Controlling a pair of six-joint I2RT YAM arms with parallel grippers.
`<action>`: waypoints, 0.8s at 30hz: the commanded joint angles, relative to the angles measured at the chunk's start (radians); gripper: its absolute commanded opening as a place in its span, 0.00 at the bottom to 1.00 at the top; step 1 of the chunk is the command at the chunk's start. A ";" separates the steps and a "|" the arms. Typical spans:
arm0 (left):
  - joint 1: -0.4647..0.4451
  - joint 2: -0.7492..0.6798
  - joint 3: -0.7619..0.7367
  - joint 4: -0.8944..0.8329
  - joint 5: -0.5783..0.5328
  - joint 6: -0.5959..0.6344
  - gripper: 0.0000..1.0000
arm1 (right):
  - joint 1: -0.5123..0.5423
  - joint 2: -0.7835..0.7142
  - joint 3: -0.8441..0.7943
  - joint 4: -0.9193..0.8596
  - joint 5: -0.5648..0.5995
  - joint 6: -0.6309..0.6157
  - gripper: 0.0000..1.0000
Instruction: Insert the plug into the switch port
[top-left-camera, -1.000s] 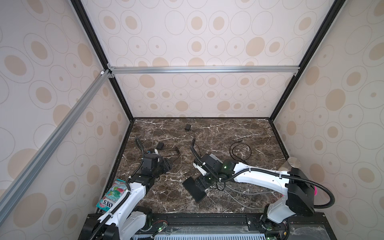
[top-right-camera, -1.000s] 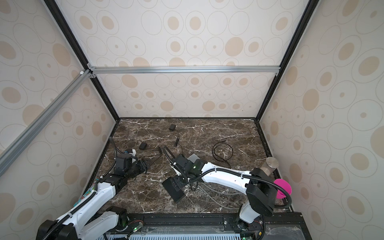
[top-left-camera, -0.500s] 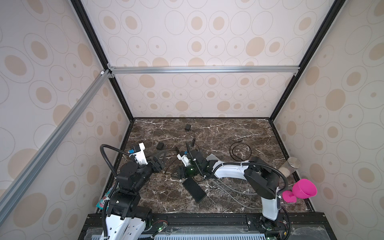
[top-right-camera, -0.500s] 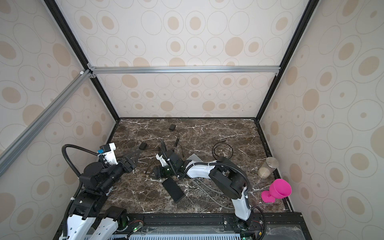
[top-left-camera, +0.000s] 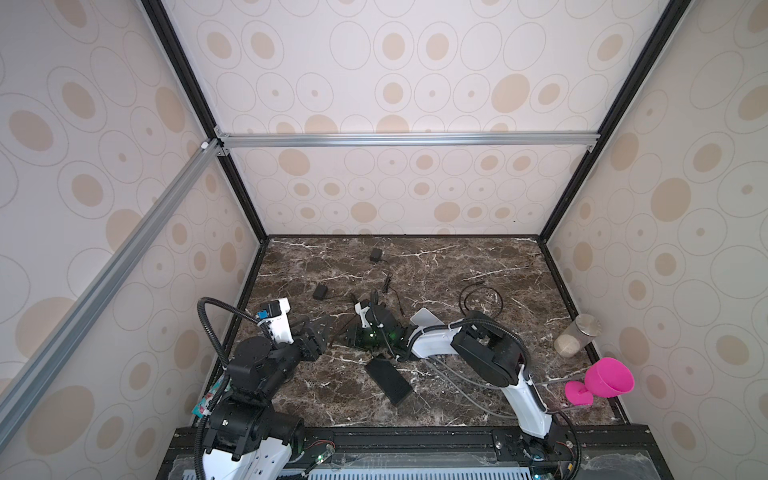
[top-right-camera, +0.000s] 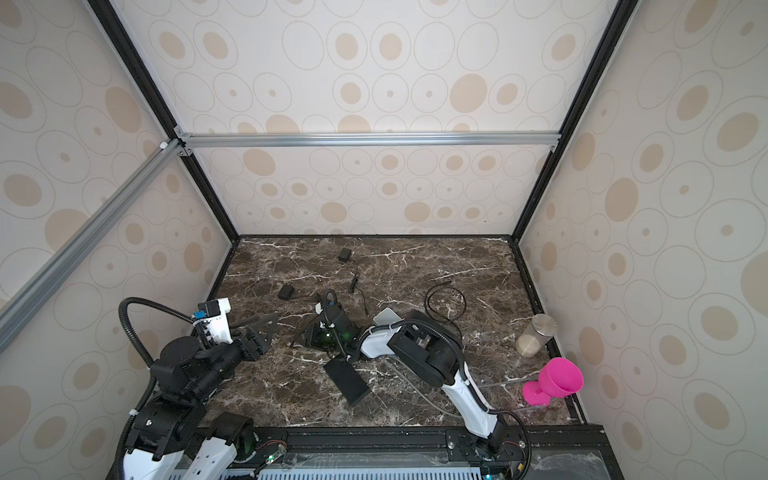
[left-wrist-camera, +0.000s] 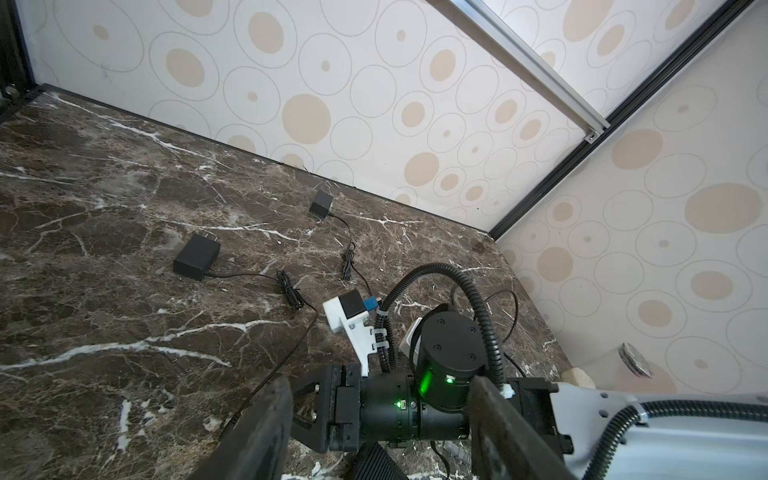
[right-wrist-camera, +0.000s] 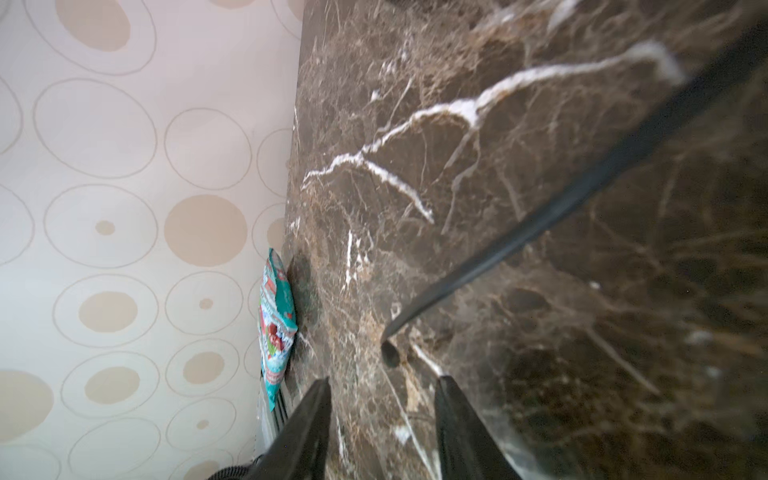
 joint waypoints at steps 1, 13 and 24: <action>-0.026 -0.018 0.011 -0.008 -0.020 0.029 0.68 | 0.023 0.046 0.043 0.039 0.080 0.039 0.41; -0.050 -0.055 0.007 -0.006 -0.032 0.026 0.71 | 0.060 0.106 0.106 0.002 0.142 0.019 0.37; -0.055 -0.054 0.006 -0.007 -0.035 0.026 0.72 | 0.060 0.117 0.136 -0.034 0.159 0.003 0.29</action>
